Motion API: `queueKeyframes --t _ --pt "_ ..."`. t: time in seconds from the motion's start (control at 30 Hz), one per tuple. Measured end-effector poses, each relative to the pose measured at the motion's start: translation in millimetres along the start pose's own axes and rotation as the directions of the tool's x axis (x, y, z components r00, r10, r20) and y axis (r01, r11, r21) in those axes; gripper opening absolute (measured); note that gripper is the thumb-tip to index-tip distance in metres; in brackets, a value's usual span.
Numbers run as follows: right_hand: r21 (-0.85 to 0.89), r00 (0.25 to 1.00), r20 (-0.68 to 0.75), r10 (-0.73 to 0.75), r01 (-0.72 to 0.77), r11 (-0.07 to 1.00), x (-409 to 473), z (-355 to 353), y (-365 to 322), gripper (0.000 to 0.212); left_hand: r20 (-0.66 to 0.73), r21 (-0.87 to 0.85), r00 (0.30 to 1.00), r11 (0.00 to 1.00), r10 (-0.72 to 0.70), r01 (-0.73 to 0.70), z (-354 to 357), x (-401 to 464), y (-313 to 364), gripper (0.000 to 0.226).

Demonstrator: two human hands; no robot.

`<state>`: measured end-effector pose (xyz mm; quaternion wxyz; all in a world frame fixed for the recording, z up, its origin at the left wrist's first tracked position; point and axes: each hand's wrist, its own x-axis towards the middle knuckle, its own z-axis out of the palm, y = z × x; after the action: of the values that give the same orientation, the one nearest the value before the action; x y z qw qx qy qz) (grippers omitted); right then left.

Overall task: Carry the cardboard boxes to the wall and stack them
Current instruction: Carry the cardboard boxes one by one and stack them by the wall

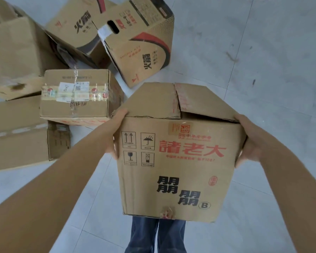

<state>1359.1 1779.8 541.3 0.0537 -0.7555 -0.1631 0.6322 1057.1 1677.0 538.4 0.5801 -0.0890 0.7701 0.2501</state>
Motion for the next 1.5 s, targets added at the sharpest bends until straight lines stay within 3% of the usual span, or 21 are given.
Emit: queueKeyframes --t 0.1,0.23,0.37,0.53,0.8,1.1,1.23,1.43,1.5 --pt "0.022 1.000 0.029 -0.007 0.006 1.000 -4.3 -2.6 3.3 0.052 0.071 -0.056 0.997 0.998 -0.016 0.020 -8.4 -0.9 1.1 0.063" --pt "0.073 0.999 0.039 0.000 -0.002 0.997 -15.5 -5.0 29.9 0.043 0.095 -0.080 0.995 0.997 -0.008 0.015 -12.7 -7.4 -22.8 0.061" --pt "0.048 0.999 0.034 -0.022 0.020 0.999 -27.8 -15.0 58.2 0.036 0.113 -0.109 0.993 0.994 0.022 -0.009 -23.5 -18.2 -53.3 0.036" --pt "0.019 0.991 0.059 -0.121 0.120 0.993 -75.1 -19.8 64.4 0.025 0.076 -0.218 0.994 0.974 0.073 -0.055 -44.1 -60.7 -75.6 0.018" --pt "-0.159 0.920 0.261 -0.292 0.340 0.927 -181.4 -32.5 53.5 0.022 -0.024 -0.440 0.985 0.883 0.171 -0.164 -84.5 -177.9 -144.5 0.026" --pt "-0.350 0.735 0.572 -0.364 0.620 0.702 -286.5 1.5 63.7 0.023 -0.261 -0.688 0.934 0.632 0.242 -0.356 -124.6 -297.4 -265.9 0.014" --pt "-0.415 0.671 0.683 -0.288 0.681 0.603 -321.2 43.1 97.2 0.024 -0.374 -0.773 0.912 0.486 0.170 -0.408 -143.7 -329.0 -340.1 0.031" --pt "-0.506 0.571 0.818 -0.073 0.773 0.381 -385.2 113.3 221.5 0.030 -0.491 -0.858 0.870 0.199 -0.047 -0.474 -165.2 -383.6 -514.4 0.047" --pt "-0.511 0.531 0.847 0.018 0.804 0.303 -404.7 125.7 282.2 0.042 -0.506 -0.862 0.853 0.119 -0.128 -0.493 -164.5 -404.7 -581.5 0.046"
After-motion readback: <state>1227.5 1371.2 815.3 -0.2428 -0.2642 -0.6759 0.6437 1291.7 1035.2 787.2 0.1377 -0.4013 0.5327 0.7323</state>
